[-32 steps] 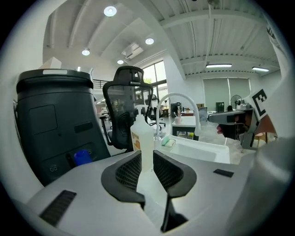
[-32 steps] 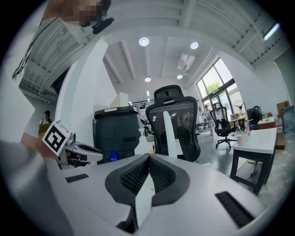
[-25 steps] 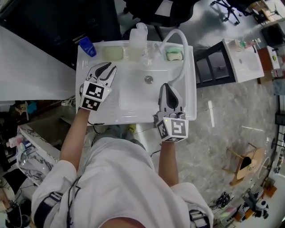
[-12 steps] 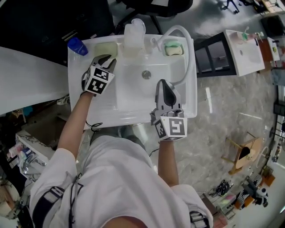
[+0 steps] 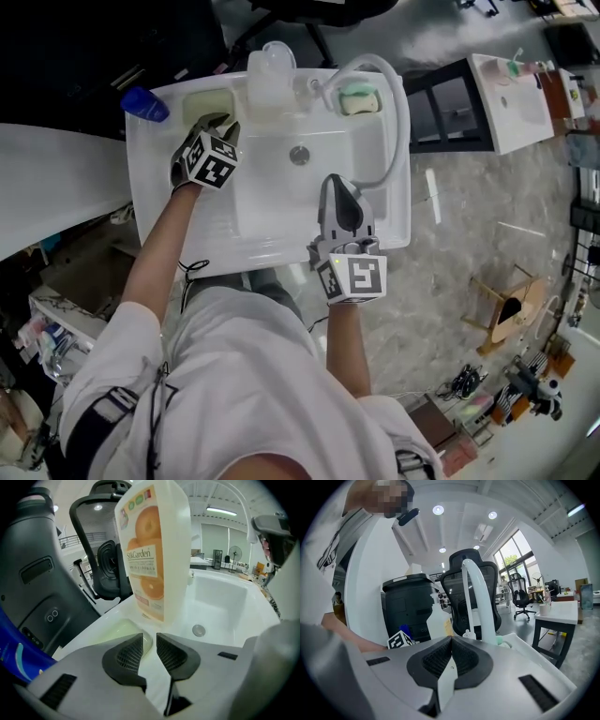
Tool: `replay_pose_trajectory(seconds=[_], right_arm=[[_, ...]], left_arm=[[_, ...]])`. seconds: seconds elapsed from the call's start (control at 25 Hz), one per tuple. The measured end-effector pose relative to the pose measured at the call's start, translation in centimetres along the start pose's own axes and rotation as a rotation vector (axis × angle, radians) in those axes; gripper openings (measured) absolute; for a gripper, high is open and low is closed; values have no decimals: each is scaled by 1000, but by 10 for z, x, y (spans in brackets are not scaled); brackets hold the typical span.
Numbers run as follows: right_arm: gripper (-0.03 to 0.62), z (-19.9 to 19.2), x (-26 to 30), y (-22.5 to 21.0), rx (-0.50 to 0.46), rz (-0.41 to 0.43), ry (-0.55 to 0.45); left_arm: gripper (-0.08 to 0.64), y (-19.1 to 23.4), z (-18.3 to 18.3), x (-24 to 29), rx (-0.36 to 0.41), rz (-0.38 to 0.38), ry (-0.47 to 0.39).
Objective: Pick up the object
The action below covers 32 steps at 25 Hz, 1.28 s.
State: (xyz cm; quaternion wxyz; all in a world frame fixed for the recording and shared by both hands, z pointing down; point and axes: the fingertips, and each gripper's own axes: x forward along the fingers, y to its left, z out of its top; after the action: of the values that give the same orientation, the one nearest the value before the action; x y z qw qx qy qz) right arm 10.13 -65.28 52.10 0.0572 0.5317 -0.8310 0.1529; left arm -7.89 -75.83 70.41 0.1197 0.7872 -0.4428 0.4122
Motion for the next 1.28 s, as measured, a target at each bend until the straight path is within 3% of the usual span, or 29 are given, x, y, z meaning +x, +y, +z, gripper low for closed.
replay_pose_trajectory(seconds=[0.72,1.28], right_arm=[[6,0,2,4,3,14,5],[6,17,-25,20,-5,58,-45]], left_arm=[[52,-1,-4,13,-13,-16,43],[48,5,31,-57,-70,41,-113]])
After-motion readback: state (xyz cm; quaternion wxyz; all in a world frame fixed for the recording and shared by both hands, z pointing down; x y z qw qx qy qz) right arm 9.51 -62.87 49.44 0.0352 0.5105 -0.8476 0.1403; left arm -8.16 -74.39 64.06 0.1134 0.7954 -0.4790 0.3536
